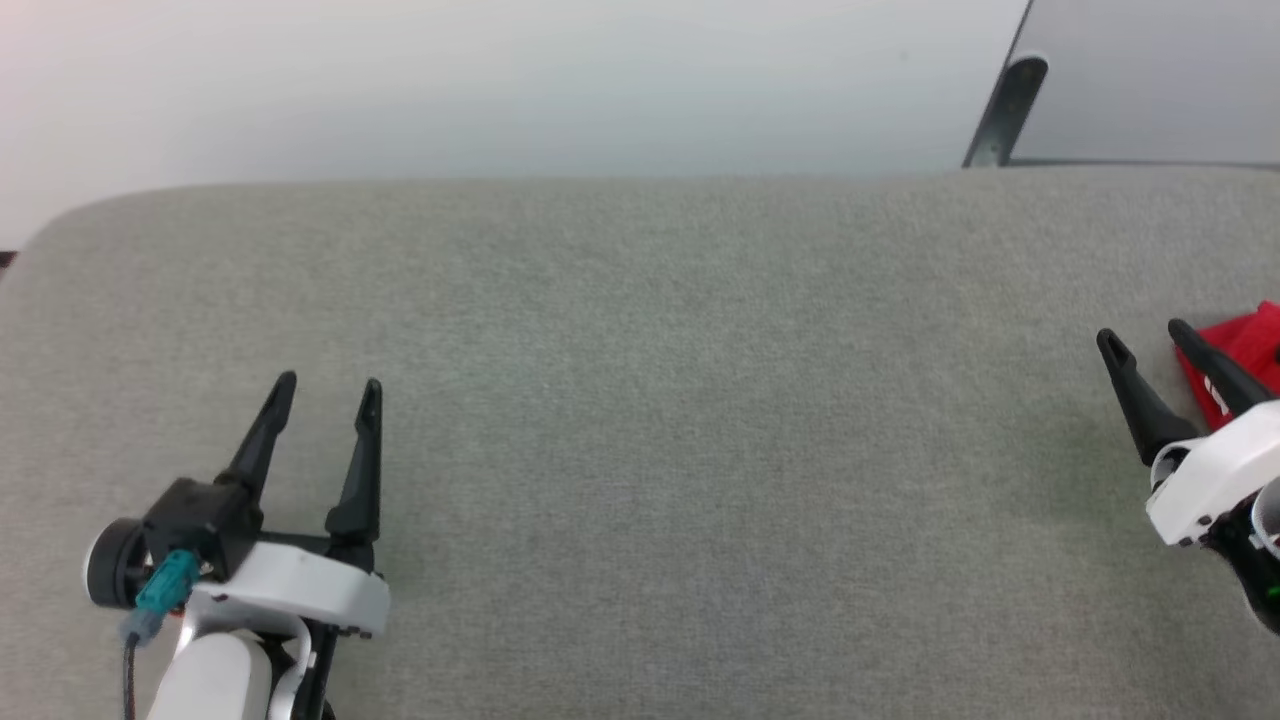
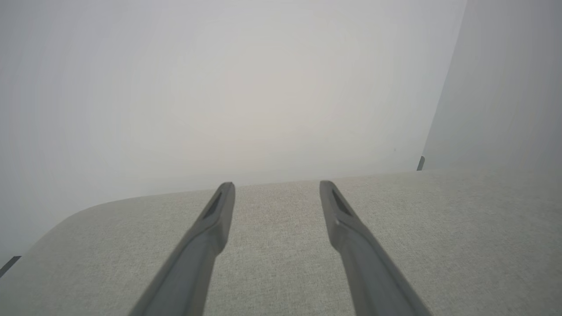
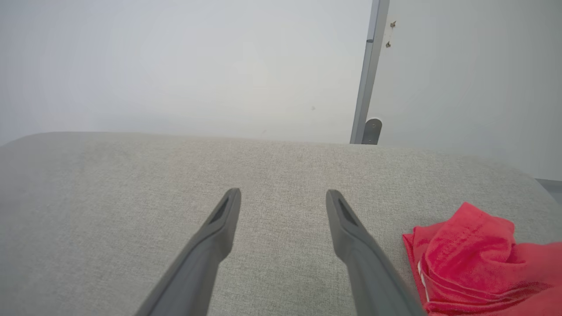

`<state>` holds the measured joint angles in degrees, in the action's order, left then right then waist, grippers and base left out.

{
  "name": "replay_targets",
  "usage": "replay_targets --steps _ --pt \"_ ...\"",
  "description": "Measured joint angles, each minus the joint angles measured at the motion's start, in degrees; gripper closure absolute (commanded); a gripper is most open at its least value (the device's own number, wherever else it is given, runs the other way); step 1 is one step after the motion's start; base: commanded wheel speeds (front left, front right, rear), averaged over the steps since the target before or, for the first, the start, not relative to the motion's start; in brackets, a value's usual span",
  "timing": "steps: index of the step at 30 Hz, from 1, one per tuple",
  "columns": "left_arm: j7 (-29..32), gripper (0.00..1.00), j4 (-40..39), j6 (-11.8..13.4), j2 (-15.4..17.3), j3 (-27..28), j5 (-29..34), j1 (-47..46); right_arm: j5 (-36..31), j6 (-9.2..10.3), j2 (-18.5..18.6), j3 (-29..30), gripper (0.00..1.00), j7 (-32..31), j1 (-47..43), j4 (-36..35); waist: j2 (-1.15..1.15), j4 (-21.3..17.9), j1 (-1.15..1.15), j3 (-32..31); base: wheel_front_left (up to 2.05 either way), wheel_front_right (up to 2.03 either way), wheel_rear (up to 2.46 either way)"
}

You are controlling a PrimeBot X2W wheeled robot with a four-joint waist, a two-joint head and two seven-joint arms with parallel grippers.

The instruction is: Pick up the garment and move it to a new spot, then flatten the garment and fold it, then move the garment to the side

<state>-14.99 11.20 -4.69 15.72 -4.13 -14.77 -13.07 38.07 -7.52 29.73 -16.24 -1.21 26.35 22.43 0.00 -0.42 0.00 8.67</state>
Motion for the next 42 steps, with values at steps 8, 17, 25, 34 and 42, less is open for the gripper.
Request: replay_targets --steps 8,17,25,34,42 --pt "-0.1 0.00 -0.8 0.0 -0.6 2.5 -0.5 3.8 -2.1 0.00 -3.3 6.2 0.00 1.6 -7.6 -4.6 0.00 1.6 0.00 -3.3 0.00 0.00 0.00" --pt "-0.1 0.00 -3.2 -0.3 -0.7 4.4 -1.6 7.8 -4.1 0.00 -5.2 14.3 0.00 -1.7 -18.7 -13.0 0.00 1.4 0.00 -3.7 0.00 0.00 0.00" --pt "-0.1 0.00 -5.4 0.2 -1.1 4.5 -1.6 9.8 -6.2 0.00 -7.7 18.5 0.00 -4.9 -22.5 -19.5 0.00 0.7 0.00 -3.0 0.00 0.00 0.00" --pt "0.1 0.00 -5.9 0.7 -1.1 4.0 -1.6 9.7 -6.5 0.00 -9.1 20.3 0.00 -7.2 -22.5 -22.1 0.00 1.1 0.00 -2.5 0.00 0.00 0.00" --pt "0.5 0.00 -6.1 1.2 -1.1 3.8 -2.2 9.6 -6.8 0.00 -9.5 20.6 0.00 -7.9 -22.5 -22.9 0.00 1.1 0.00 -2.2 0.00 0.00 0.00"
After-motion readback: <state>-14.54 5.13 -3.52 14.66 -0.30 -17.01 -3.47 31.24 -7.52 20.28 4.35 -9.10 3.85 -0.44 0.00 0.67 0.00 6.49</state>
